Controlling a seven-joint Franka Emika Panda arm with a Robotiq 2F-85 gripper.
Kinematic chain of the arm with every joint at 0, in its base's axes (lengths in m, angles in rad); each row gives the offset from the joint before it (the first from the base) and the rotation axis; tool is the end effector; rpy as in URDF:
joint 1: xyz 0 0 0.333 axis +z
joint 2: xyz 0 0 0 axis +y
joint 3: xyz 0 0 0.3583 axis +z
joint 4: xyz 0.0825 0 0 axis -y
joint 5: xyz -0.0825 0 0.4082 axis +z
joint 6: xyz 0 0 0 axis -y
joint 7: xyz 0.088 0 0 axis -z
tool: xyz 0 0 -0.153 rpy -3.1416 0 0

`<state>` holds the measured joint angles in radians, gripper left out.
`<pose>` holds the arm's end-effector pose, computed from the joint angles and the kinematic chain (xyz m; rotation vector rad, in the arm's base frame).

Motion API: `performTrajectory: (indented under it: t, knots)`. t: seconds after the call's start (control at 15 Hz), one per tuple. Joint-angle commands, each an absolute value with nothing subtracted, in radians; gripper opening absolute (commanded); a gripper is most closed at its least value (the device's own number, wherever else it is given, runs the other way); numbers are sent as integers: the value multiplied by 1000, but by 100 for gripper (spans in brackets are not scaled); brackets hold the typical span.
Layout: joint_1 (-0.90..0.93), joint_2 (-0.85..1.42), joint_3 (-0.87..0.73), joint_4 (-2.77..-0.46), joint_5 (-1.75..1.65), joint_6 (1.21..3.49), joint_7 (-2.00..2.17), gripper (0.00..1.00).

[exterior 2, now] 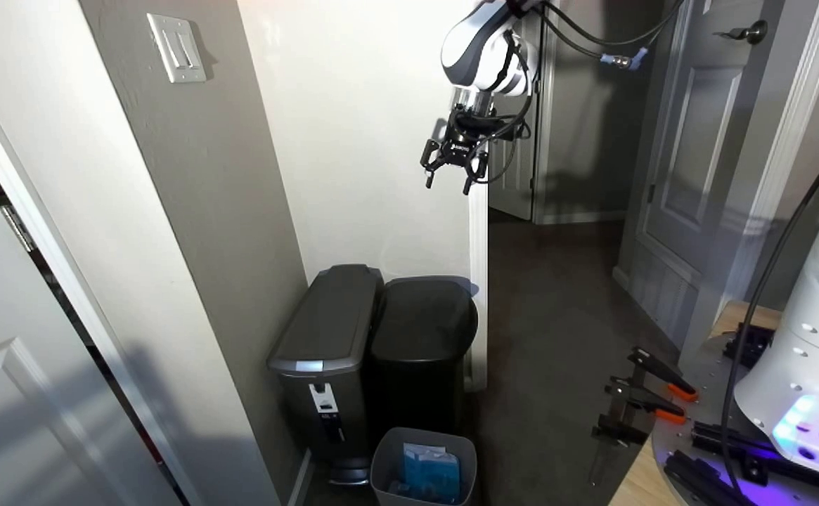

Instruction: Open the black bin.

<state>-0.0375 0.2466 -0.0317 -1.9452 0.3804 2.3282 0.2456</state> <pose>0.6573 -0.0259 0.3532 -2.7315 0.7816 -0.1570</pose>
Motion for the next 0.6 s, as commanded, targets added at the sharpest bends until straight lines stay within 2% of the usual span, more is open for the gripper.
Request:
performTrajectory:
  t: [0.0,0.53]
  knots:
    - [-104,401,-15,-1819,520,2346,161,100]
    - [-151,593,9,-1758,639,2443,170,100]
